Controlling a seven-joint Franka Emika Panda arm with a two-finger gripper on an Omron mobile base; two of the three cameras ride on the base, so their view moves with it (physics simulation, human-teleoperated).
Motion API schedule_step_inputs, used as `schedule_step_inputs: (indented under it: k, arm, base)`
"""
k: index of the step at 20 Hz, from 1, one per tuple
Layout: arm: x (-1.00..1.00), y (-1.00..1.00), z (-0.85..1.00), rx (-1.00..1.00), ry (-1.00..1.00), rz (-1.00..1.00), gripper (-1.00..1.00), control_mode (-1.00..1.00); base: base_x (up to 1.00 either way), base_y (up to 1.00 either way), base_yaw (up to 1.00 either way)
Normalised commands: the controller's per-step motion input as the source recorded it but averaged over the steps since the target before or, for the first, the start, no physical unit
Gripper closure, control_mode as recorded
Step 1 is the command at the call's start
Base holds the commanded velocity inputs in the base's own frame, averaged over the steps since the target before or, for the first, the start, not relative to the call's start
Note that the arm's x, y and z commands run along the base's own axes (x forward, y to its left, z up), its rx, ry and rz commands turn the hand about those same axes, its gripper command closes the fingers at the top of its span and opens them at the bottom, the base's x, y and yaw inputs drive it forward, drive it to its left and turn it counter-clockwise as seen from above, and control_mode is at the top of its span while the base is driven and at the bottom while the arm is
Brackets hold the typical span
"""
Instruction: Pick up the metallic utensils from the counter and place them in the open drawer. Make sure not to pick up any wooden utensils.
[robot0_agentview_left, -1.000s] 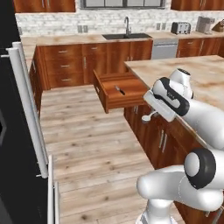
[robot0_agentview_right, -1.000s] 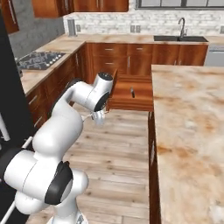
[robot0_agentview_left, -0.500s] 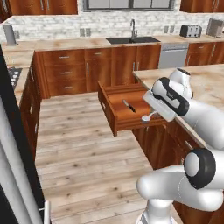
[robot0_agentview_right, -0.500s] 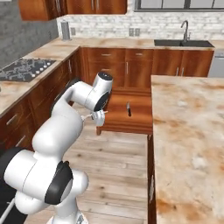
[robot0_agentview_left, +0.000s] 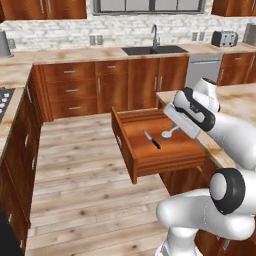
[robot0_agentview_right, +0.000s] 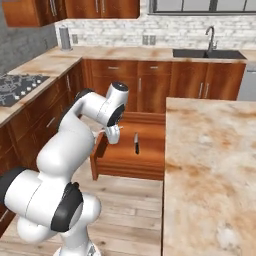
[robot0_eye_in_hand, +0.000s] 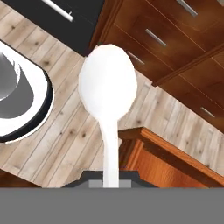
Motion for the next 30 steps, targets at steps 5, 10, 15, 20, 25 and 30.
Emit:
schedule_step_inputs:
  k: [5, 10, 15, 20, 25, 30]
  arm:
    - [0.00, 0.00, 0.00, 0.00, 0.00, 0.00, 1.00, 1.00]
    - [0.00, 0.00, 0.00, 0.00, 0.00, 0.00, 1.00, 1.00]
    - [-0.01, -0.03, -0.19, 0.03, 0.09, -0.04, 1.00, -1.00]
    - [-0.03, 0.00, -0.46, 0.00, 0.19, -0.65, 1.00, -1.00]
    - [0.09, 0.00, -0.27, 0.00, 0.29, -0.39, 1.00, -1.00]
    - [0.32, 0.00, -0.29, 0.00, 0.29, -0.10, 1.00, -1.00]
  base:
    - [0.69, -0.30, 0.00]
    - [0.62, -0.27, 0.00]
    - [0.18, -0.13, 0.00]
    - [0.00, 0.00, 0.00]
    - [0.00, 0.00, 0.00]
    - [0.00, 0.00, 0.00]
